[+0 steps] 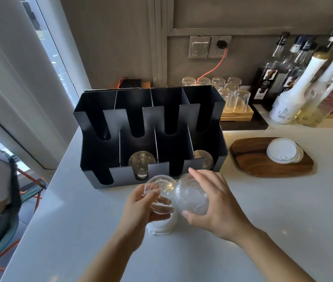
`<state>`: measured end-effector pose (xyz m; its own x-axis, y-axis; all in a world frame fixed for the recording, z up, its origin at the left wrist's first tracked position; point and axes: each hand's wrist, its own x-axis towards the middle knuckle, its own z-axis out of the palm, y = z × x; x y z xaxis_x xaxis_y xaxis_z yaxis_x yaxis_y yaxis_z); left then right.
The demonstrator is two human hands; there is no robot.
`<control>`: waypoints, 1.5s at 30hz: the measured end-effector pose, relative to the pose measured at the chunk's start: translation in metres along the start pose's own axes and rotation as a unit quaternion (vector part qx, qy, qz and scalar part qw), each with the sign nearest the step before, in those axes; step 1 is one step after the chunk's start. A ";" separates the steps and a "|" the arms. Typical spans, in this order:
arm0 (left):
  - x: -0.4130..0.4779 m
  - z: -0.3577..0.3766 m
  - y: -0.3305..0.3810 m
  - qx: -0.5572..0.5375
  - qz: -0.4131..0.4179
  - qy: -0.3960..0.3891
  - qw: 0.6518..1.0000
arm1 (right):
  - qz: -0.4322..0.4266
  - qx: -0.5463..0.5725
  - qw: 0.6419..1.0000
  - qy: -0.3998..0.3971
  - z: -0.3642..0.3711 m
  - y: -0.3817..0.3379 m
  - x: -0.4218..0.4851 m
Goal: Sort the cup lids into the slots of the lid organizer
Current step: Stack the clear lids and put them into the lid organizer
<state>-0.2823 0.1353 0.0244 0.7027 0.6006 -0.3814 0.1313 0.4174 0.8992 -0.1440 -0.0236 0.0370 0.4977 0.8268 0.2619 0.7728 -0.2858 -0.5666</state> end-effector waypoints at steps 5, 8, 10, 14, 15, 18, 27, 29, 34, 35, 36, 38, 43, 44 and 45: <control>-0.005 0.009 0.009 -0.017 0.001 -0.090 0.996 | -0.049 -0.010 0.997 -0.059 -0.001 -0.017 0.016; -0.009 0.009 0.012 -0.049 0.005 -0.104 0.993 | -0.053 -0.025 0.996 -0.062 0.004 -0.016 0.018; -0.010 0.007 0.011 -0.073 -0.006 -0.103 0.992 | -0.047 -0.025 0.997 -0.064 0.005 -0.014 0.018; -0.012 0.005 0.007 -0.063 -0.018 -0.087 0.994 | -0.056 -0.039 0.995 -0.070 0.006 -0.016 0.018; -0.012 0.006 0.005 -0.059 -0.020 -0.085 0.994 | -0.059 -0.040 0.995 -0.070 0.006 -0.017 0.018; -0.012 0.008 0.001 -0.056 -0.026 -0.083 0.995 | -0.069 -0.036 0.994 -0.074 0.006 -0.022 0.021; -0.013 0.007 -0.003 -0.024 -0.017 -0.087 0.996 | -0.065 -0.012 0.990 -0.123 0.013 -0.022 0.018; -0.015 0.008 -0.005 0.013 0.020 -0.093 0.995 | -0.061 -0.009 0.990 -0.127 0.015 -0.024 0.019; -0.014 0.004 -0.003 0.034 0.029 -0.051 0.998 | -0.063 -0.001 0.988 -0.140 0.015 -0.026 0.025; -0.014 0.003 -0.002 0.037 0.028 -0.046 0.998 | -0.064 -0.003 0.988 -0.143 0.015 -0.027 0.026; -0.013 0.002 -0.001 0.042 0.030 -0.040 0.998 | -0.066 -0.006 0.987 -0.145 0.015 -0.029 0.028; -0.012 0.001 0.001 0.048 0.036 -0.030 0.998 | -0.073 -0.013 0.987 -0.144 0.015 -0.032 0.031; -0.010 -0.003 0.005 0.050 0.041 -0.013 0.998 | -0.124 -0.081 0.980 -0.132 0.023 -0.036 0.037; -0.009 -0.005 0.005 0.057 0.042 -0.009 0.997 | -0.131 -0.098 0.978 -0.129 0.025 -0.038 0.038; -0.008 -0.008 0.005 0.064 0.042 -0.005 0.997 | -0.136 -0.113 0.976 -0.128 0.028 -0.039 0.038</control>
<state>-0.2929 0.1375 0.0302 0.7216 0.6233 -0.3012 0.1593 0.2739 0.9485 -0.1662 0.0330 0.0476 0.1697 0.9725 0.1595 0.9441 -0.1141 -0.3092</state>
